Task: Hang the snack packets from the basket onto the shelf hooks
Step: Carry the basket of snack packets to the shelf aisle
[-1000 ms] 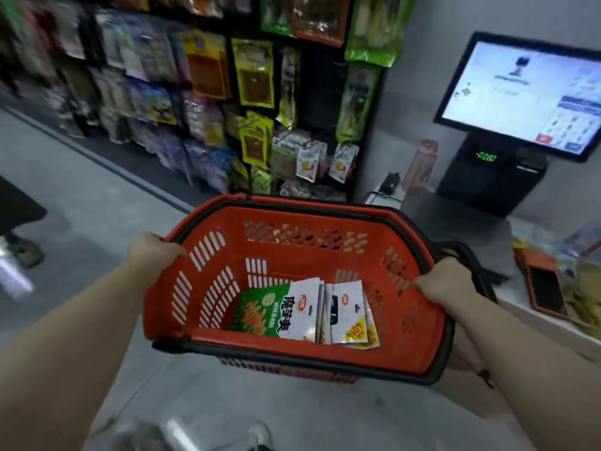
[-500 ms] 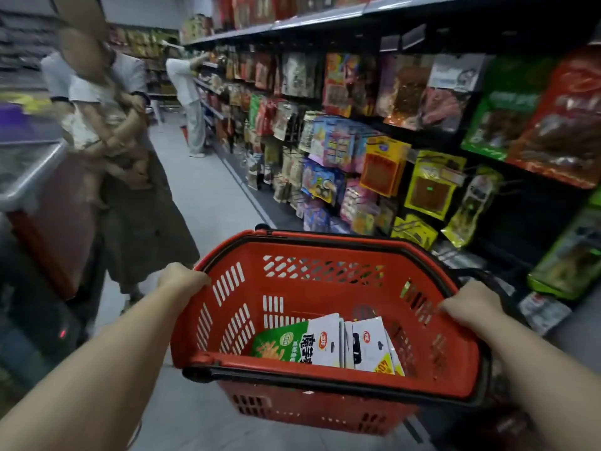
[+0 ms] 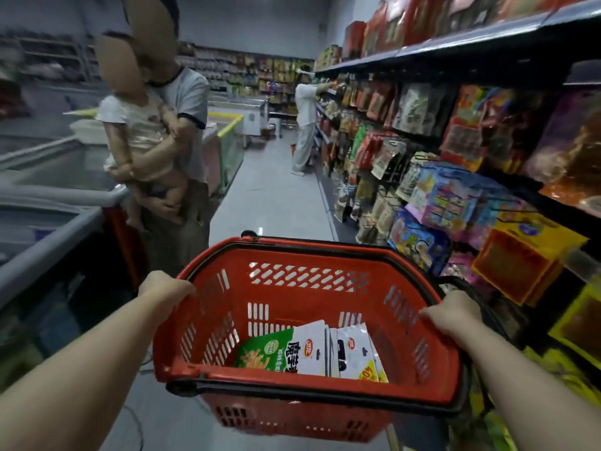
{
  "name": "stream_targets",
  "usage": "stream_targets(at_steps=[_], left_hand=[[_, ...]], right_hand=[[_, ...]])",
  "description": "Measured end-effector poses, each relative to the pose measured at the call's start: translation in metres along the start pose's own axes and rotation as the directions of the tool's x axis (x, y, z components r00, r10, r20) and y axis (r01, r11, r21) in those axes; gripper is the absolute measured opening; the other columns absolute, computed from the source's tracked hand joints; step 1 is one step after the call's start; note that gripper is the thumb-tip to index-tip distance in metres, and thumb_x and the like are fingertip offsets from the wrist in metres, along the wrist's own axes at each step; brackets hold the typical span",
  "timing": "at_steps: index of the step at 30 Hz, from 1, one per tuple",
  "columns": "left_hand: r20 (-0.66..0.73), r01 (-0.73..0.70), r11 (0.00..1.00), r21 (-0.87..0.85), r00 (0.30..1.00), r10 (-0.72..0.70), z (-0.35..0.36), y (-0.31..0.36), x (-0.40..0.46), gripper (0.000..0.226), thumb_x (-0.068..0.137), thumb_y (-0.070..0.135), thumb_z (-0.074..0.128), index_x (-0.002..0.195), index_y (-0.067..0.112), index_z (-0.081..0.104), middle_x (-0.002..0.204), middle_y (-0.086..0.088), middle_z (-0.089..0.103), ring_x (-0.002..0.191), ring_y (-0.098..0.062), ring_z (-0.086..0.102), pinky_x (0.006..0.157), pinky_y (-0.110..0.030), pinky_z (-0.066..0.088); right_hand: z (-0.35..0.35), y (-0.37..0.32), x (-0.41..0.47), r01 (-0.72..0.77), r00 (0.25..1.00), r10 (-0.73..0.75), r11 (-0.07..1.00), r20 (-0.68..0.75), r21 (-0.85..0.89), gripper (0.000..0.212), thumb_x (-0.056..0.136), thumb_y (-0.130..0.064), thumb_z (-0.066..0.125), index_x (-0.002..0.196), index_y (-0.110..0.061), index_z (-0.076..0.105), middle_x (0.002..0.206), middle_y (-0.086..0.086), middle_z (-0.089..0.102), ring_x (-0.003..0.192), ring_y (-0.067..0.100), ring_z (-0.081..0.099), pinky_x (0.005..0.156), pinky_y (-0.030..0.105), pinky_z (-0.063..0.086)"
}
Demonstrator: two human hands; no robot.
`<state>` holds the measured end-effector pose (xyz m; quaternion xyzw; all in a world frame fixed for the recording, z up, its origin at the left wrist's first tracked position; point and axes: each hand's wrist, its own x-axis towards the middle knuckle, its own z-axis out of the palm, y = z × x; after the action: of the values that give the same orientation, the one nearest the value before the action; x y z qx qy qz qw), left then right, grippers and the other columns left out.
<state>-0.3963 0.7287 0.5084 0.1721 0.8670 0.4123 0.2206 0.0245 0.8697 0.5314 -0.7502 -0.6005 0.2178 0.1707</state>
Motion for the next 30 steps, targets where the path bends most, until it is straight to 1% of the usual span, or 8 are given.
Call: stream_targets(at_steps=[5, 11, 16, 17, 20, 24, 27, 30], left_hand=[[-0.048, 0.052, 0.998, -0.042, 0.997, -0.054, 0.04, 0.037, 0.063, 0.025, 0.062, 0.011, 0.08, 0.076, -0.006, 0.067, 0.065, -0.02, 0.066, 0.057, -0.033, 0.063, 0.053, -0.032, 0.05], [-0.011, 0.077, 0.997, -0.023, 0.997, -0.077, 0.109, 0.097, 0.184, 0.028, 0.06, 0.011, 0.079, 0.077, -0.007, 0.066, 0.064, -0.02, 0.066, 0.054, -0.032, 0.062, 0.052, -0.033, 0.053], [0.075, 0.037, 0.999, -0.005, 0.997, -0.036, 0.16, 0.183, 0.305, 0.039, 0.059, 0.011, 0.082, 0.088, -0.008, 0.065, 0.077, -0.025, 0.07, 0.068, -0.037, 0.069, 0.069, -0.042, 0.059], [0.081, 0.028, 0.999, -0.016, 0.996, -0.026, 0.167, 0.2, 0.326, 0.037, 0.059, 0.01, 0.082, 0.087, -0.008, 0.065, 0.076, -0.025, 0.07, 0.067, -0.037, 0.069, 0.07, -0.043, 0.059], [0.085, 0.008, 0.998, -0.056, 0.996, -0.004, 0.186, 0.246, 0.383, 0.026, 0.062, 0.008, 0.082, 0.08, -0.007, 0.069, 0.065, -0.022, 0.068, 0.054, -0.032, 0.064, 0.058, -0.036, 0.056], [0.042, -0.013, 0.996, -0.091, 0.999, 0.017, 0.215, 0.299, 0.468, 0.023, 0.06, 0.01, 0.083, 0.072, -0.004, 0.07, 0.054, -0.016, 0.062, 0.048, -0.026, 0.058, 0.062, -0.037, 0.054], [0.033, -0.02, 0.996, -0.092, 0.999, 0.023, 0.241, 0.346, 0.538, 0.025, 0.061, 0.01, 0.085, 0.071, -0.006, 0.068, 0.059, -0.019, 0.064, 0.052, -0.029, 0.061, 0.06, -0.035, 0.053], [0.0, -0.014, 0.994, -0.107, 1.0, 0.014, 0.268, 0.389, 0.612, 0.033, 0.058, 0.006, 0.087, 0.077, -0.01, 0.065, 0.067, -0.023, 0.066, 0.062, -0.034, 0.065, 0.07, -0.041, 0.057]], right_hand=[[0.013, -0.06, 0.096, 0.07, 0.997, -0.066, 0.995, 0.049, -0.073, 0.045, 0.072, -0.028, 0.08, 0.099, 0.006, 0.065, 0.106, 0.023, 0.067, 0.097, 0.036, 0.064, 0.072, 0.032, 0.046], [0.06, -0.131, 0.216, 0.017, 0.997, -0.009, 0.994, 0.073, -0.111, 0.03, 0.074, -0.025, 0.077, 0.085, -0.001, 0.065, 0.088, 0.017, 0.065, 0.09, 0.031, 0.066, 0.063, 0.027, 0.041], [0.081, -0.202, 0.318, -0.053, 0.998, 0.054, 0.997, 0.012, -0.063, 0.025, 0.071, -0.02, 0.076, 0.085, -0.001, 0.066, 0.102, 0.02, 0.069, 0.094, 0.031, 0.066, 0.067, 0.027, 0.045], [0.084, -0.217, 0.339, -0.053, 0.999, 0.053, 0.998, -0.01, -0.043, 0.03, 0.07, -0.02, 0.076, 0.093, -0.002, 0.067, 0.106, 0.02, 0.068, 0.097, 0.032, 0.066, 0.072, 0.029, 0.048], [0.091, -0.266, 0.399, -0.038, 0.998, 0.038, 0.999, -0.057, -0.01, 0.052, 0.066, -0.024, 0.075, 0.114, -0.007, 0.063, 0.114, 0.019, 0.066, 0.103, 0.033, 0.065, 0.083, 0.034, 0.051], [0.108, -0.338, 0.481, 0.004, 0.995, -0.002, 1.0, -0.095, 0.027, 0.052, 0.071, -0.024, 0.076, 0.116, -0.003, 0.06, 0.118, 0.021, 0.063, 0.108, 0.035, 0.061, 0.082, 0.033, 0.049], [0.13, -0.391, 0.557, 0.029, 0.997, -0.029, 1.0, -0.072, -0.001, 0.041, 0.073, -0.022, 0.074, 0.109, -0.005, 0.063, 0.115, 0.019, 0.065, 0.104, 0.034, 0.062, 0.078, 0.031, 0.048], [0.156, -0.445, 0.639, 0.036, 0.999, -0.036, 0.999, -0.017, -0.004, 0.04, 0.072, -0.021, 0.073, 0.108, -0.005, 0.065, 0.114, 0.017, 0.067, 0.102, 0.032, 0.064, 0.075, 0.03, 0.049]])
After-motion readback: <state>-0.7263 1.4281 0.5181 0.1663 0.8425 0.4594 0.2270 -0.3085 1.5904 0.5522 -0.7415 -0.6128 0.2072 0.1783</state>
